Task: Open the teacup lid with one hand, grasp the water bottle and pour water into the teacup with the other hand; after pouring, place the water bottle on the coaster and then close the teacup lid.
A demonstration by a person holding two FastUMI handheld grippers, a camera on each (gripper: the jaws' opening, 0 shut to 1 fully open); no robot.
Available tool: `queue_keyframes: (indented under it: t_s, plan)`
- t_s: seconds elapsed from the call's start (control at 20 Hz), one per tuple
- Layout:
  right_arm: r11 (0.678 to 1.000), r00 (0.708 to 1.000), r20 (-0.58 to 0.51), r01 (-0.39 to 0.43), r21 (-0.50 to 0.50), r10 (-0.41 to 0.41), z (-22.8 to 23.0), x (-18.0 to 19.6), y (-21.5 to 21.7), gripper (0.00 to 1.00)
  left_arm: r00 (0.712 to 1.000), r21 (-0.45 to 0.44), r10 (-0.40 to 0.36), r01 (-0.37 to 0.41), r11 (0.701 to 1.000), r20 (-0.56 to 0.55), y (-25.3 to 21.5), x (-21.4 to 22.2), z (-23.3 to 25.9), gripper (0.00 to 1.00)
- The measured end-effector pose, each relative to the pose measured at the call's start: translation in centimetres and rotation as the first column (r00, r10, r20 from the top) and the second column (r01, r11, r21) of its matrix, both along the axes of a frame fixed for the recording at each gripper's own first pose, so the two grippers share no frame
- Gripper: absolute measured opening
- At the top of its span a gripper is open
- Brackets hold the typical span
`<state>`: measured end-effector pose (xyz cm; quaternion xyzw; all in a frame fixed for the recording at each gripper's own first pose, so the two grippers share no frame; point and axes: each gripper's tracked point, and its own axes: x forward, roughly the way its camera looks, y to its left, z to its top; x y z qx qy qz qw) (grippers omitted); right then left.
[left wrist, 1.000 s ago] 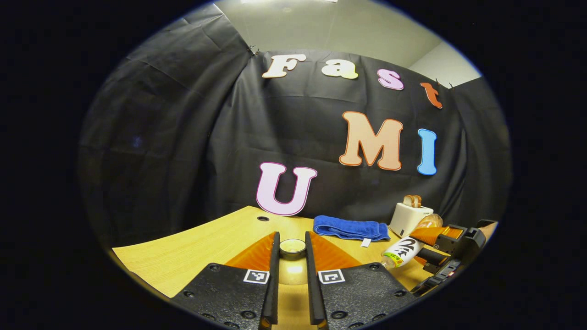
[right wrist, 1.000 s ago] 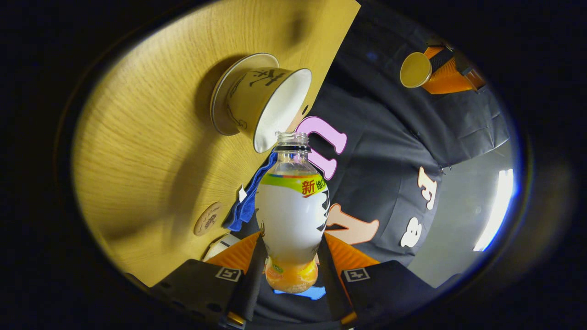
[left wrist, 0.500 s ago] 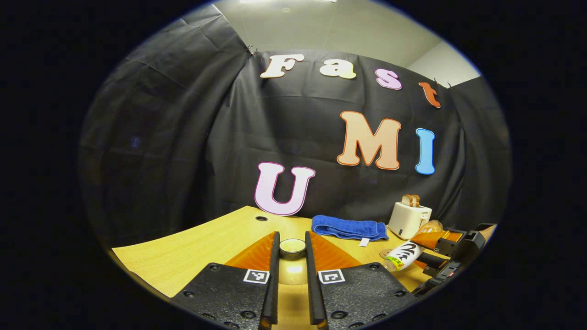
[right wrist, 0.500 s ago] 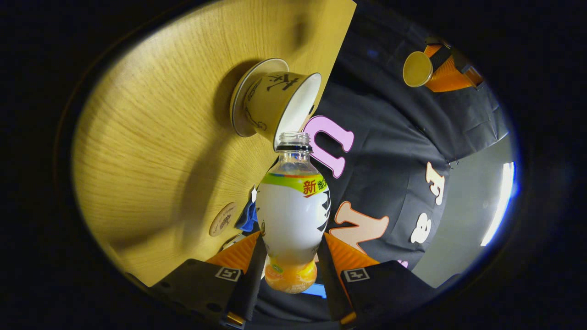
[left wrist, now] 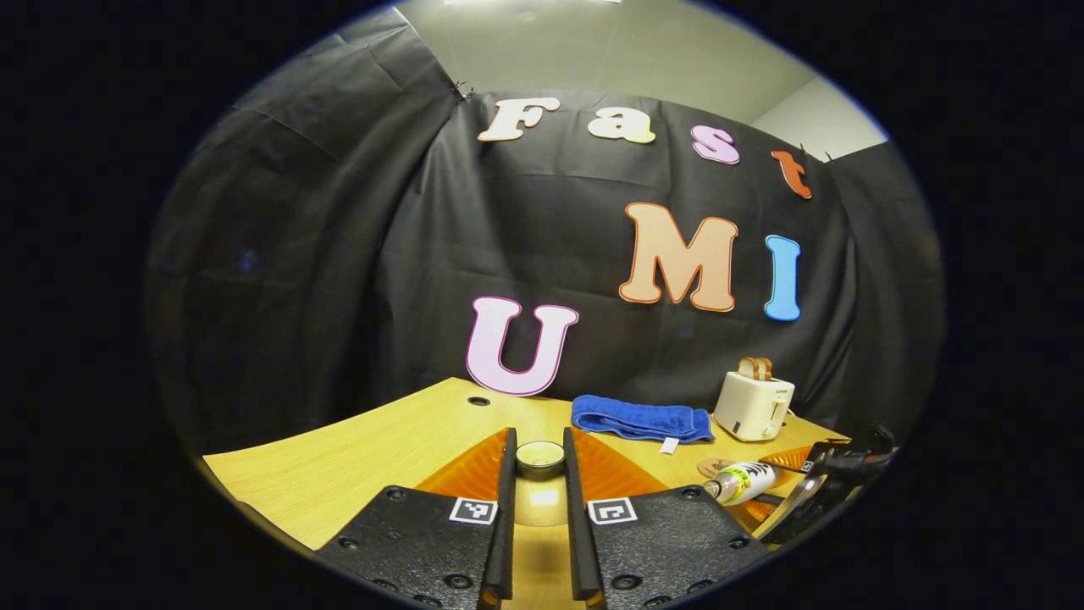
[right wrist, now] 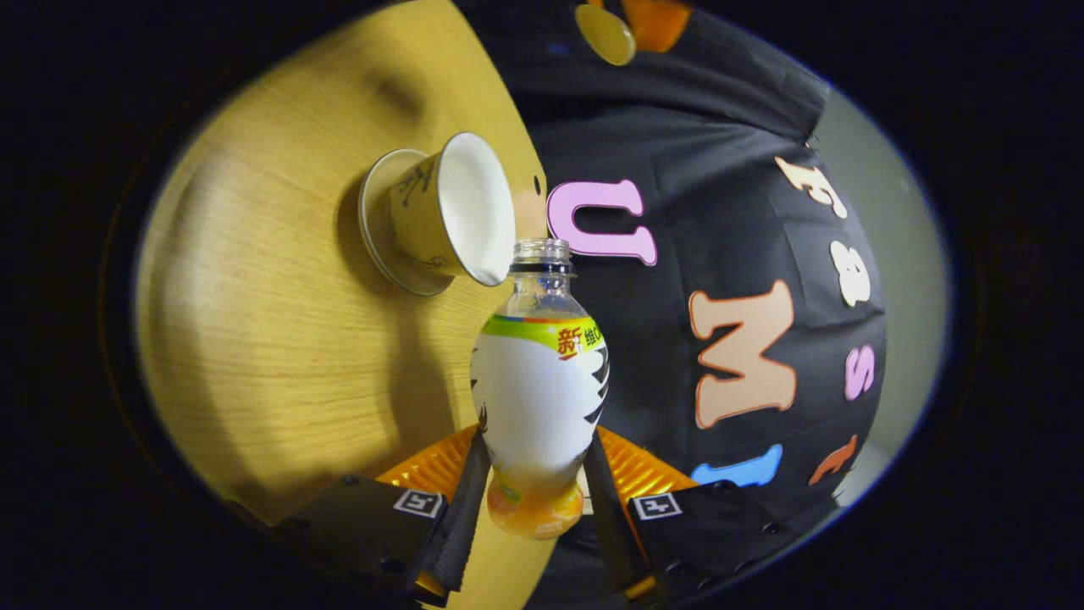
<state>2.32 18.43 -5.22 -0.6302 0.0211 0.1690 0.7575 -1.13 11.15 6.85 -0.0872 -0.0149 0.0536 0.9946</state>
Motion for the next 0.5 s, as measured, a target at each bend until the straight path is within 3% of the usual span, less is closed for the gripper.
queue_keyframes:
  t_s: [0.2, 0.3, 0.35, 0.5]
  plan:
    - [0.969, 0.991, -0.118, 0.082, 0.232, -0.055, 0.2, -0.2, -0.5, 0.63, 1.000, 0.001, -0.003, 0.003, 1.000, -0.001, -0.1, 0.0, 0.0, 0.24]
    - [0.925, 0.983, -0.163, 0.134, 0.355, -0.080, 1.7, 0.7, -1.1, 0.70, 1.000, 0.000, -0.008, 0.008, 1.000, -0.001, -0.3, -0.1, 0.0, 0.24]
    - [0.911, 0.982, -0.171, 0.145, 0.387, -0.084, 2.0, 0.8, -1.2, 0.64, 1.000, 0.000, -0.009, 0.009, 1.000, -0.001, -0.4, 0.0, 0.0, 0.24]
    - [0.861, 0.976, -0.203, 0.175, 0.478, -0.086, 2.8, 1.6, -1.5, 0.64, 1.000, -0.001, -0.021, 0.021, 1.000, -0.004, -0.9, 0.0, -0.1, 0.24]
